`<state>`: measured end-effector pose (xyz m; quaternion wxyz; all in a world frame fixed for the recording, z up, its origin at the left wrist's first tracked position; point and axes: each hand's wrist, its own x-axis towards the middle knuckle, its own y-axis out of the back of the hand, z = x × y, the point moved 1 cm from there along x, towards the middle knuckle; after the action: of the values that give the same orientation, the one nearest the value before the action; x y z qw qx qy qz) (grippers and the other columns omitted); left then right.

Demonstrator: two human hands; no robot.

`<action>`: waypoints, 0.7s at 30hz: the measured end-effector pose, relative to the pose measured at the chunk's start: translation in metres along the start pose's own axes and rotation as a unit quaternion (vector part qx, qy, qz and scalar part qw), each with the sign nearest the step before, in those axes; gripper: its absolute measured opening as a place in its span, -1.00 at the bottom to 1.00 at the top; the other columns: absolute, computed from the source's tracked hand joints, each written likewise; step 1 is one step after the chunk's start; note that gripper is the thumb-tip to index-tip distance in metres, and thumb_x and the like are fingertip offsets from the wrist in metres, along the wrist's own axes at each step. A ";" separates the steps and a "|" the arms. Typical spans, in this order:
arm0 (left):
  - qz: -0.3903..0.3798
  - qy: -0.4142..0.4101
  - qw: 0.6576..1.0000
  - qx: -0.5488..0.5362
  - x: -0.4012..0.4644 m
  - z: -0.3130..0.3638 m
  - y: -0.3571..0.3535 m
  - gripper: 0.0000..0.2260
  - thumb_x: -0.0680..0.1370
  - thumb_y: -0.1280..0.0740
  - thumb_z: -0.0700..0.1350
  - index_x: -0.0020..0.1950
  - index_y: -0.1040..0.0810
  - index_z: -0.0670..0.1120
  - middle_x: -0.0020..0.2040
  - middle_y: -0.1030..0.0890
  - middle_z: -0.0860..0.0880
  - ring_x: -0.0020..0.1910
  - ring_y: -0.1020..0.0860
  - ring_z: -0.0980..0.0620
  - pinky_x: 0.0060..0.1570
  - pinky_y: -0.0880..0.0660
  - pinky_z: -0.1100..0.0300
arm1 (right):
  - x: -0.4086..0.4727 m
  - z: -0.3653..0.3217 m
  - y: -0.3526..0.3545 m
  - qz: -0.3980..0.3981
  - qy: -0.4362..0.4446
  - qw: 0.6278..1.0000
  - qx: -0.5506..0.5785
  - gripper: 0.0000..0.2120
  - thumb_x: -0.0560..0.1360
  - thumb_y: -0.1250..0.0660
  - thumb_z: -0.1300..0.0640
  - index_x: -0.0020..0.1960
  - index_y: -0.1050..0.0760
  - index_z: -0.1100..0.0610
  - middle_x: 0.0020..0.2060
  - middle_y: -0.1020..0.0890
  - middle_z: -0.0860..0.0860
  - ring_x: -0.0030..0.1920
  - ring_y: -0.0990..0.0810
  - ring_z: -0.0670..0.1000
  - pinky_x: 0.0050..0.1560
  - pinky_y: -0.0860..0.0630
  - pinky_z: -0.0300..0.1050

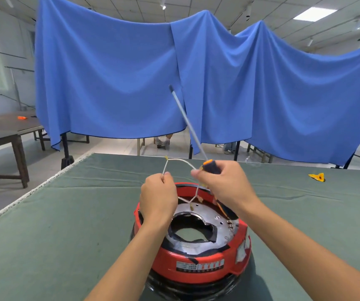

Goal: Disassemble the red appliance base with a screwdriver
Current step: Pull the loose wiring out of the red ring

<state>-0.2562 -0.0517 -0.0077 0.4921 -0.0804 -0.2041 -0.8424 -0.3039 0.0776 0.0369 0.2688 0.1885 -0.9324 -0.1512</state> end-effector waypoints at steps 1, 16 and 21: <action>-0.002 0.010 1.000 -0.028 0.000 0.000 0.000 -0.63 0.58 -0.17 -0.09 -0.36 -0.44 -0.27 -0.42 -0.46 -0.08 -0.37 -0.40 -0.13 -0.34 -0.32 0.08 | 0.002 0.000 -0.004 -0.007 -0.010 1.000 -0.015 -0.71 0.44 -0.45 0.09 -0.28 -0.51 0.31 -0.58 -0.37 -0.14 -0.49 -0.33 -0.09 -0.38 -0.38 -0.12; -0.224 -0.100 0.926 0.285 -0.022 0.001 -0.010 -0.77 0.52 -0.19 -0.01 0.00 -0.55 -0.10 -0.01 -0.62 -0.07 0.03 -0.52 -0.12 0.00 -0.48 0.04 | 0.015 0.096 0.064 0.276 -0.261 0.918 0.117 -0.79 0.52 -0.35 0.21 -0.29 -0.46 0.16 -0.39 -0.60 0.04 -0.45 -0.42 0.00 -0.43 -0.39 -0.13; -0.235 -0.131 0.901 0.341 -0.021 -0.004 -0.012 -0.75 0.54 -0.17 0.01 0.04 -0.54 -0.10 0.02 -0.61 -0.09 0.05 -0.52 -0.12 -0.02 -0.47 0.05 | -0.001 0.134 0.067 0.161 -0.330 0.930 0.005 -0.73 0.51 -0.40 0.08 -0.26 -0.50 0.24 -0.40 -0.60 0.13 -0.46 -0.46 0.10 -0.42 -0.42 -0.11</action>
<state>-0.2555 -0.0319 -0.0217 0.2462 0.0332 -0.5544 -0.7943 -0.3960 0.1613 -0.0460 -0.0340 -0.0229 -0.9870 -0.1551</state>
